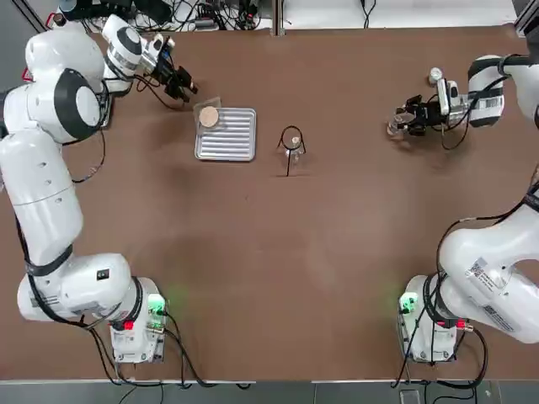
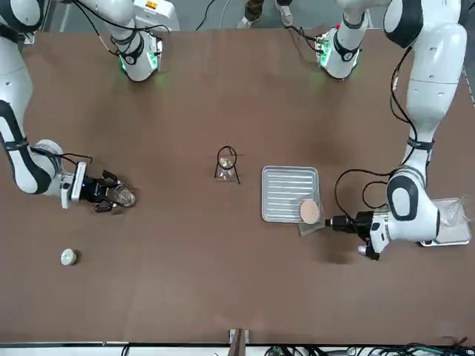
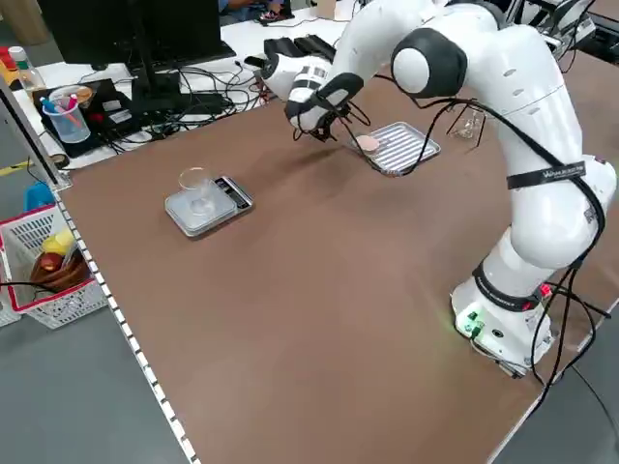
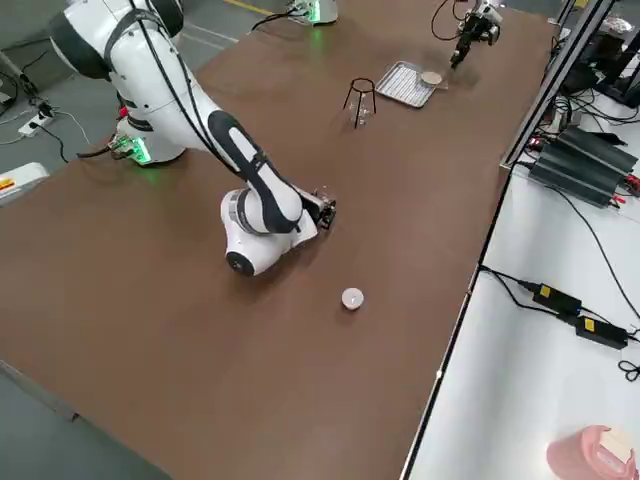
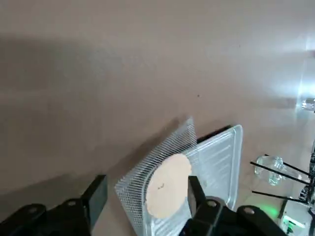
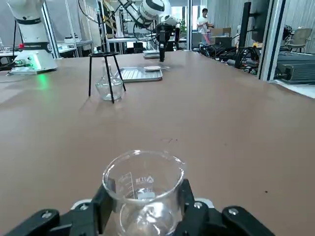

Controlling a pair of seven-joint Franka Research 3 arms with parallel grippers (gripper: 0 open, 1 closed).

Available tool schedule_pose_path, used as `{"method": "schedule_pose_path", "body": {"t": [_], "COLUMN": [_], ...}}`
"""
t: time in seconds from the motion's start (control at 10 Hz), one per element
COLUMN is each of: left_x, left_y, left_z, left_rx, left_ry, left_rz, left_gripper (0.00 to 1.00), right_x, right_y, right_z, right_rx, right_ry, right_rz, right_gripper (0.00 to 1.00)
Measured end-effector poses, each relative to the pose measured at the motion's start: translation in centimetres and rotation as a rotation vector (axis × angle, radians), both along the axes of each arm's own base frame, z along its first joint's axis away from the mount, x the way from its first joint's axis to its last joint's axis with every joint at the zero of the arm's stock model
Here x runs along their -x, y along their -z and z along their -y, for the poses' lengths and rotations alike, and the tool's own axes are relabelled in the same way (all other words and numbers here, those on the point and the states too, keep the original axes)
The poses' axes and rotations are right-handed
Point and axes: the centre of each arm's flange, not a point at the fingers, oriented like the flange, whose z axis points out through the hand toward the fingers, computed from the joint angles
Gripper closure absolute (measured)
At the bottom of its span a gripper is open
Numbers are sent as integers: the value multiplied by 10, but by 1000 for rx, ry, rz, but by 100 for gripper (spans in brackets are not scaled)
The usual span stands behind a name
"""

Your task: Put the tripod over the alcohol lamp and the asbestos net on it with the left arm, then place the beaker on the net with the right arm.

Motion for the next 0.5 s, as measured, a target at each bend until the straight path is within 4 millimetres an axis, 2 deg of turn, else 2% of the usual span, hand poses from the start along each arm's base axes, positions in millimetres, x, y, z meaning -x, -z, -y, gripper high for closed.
{"method": "schedule_pose_path", "body": {"t": [0.5], "left_x": [2], "left_y": [16], "left_z": [10], "left_rx": [-9], "left_ry": [7], "left_rz": [-1], "left_gripper": [30], "right_x": [-3], "right_y": [-3], "right_z": [2], "right_rx": [1], "right_ry": [7], "right_rz": [-4], "right_gripper": [42]}}
